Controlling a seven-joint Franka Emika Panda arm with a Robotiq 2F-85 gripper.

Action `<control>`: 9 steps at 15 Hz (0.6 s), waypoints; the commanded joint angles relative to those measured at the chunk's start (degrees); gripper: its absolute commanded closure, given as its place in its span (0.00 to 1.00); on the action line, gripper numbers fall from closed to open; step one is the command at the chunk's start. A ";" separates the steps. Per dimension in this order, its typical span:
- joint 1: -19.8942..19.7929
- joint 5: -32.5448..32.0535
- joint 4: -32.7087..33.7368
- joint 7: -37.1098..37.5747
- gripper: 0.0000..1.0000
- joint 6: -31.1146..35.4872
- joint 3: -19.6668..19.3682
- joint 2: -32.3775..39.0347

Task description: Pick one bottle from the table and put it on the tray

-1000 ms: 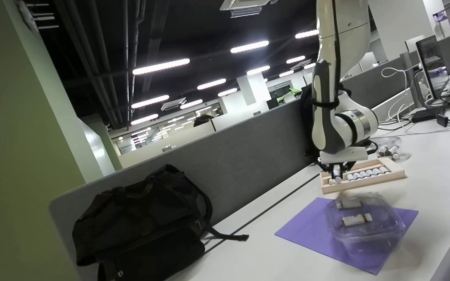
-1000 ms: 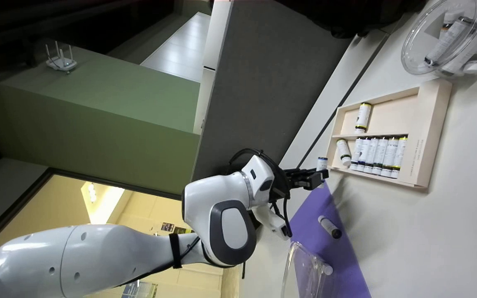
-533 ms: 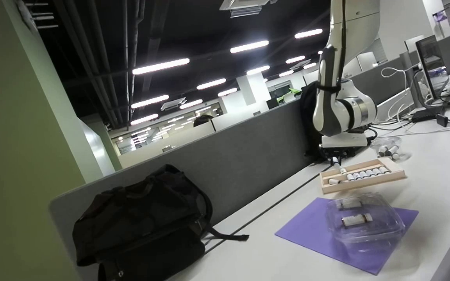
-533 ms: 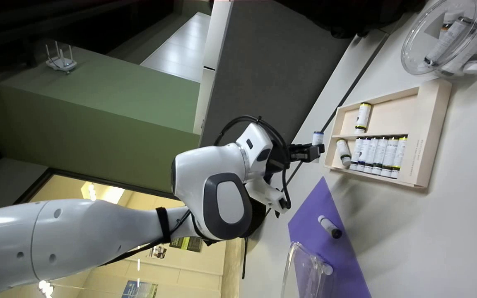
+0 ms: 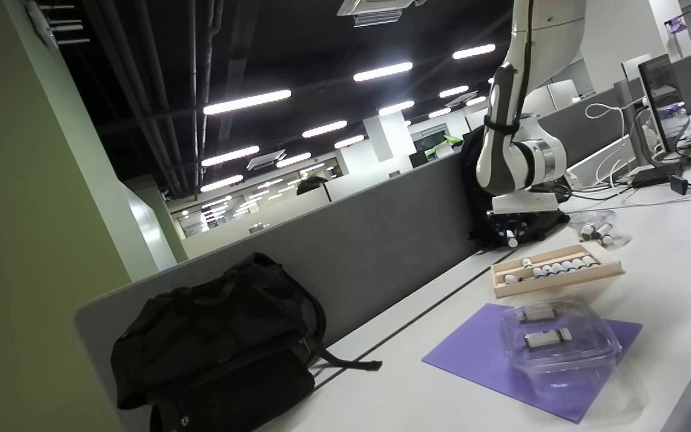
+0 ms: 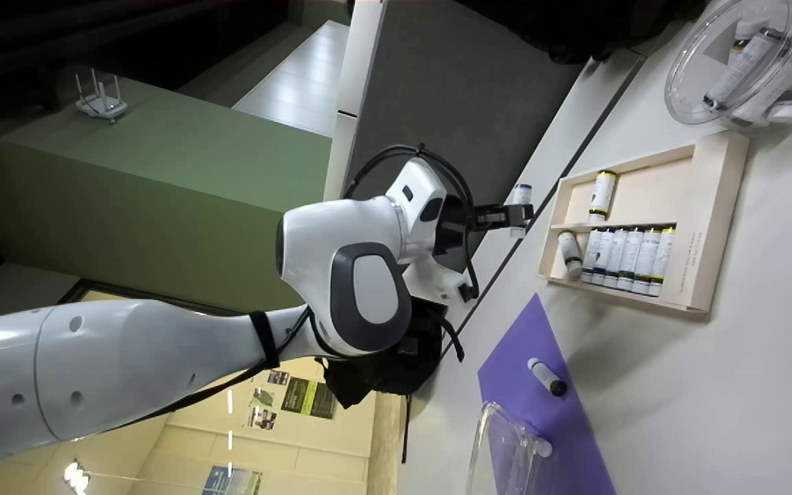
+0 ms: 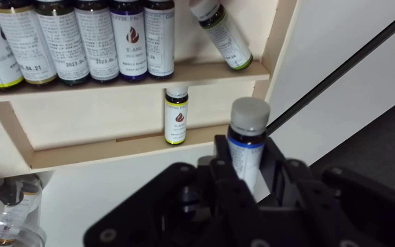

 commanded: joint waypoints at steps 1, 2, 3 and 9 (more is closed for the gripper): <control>2.21 0.11 2.91 0.24 0.93 0.08 -1.01 2.12; 2.93 0.25 3.25 0.52 0.93 0.53 -1.24 2.67; 3.66 0.33 3.53 0.64 0.93 0.83 -1.46 3.22; 6.90 0.41 4.96 0.59 0.93 1.96 -2.67 6.82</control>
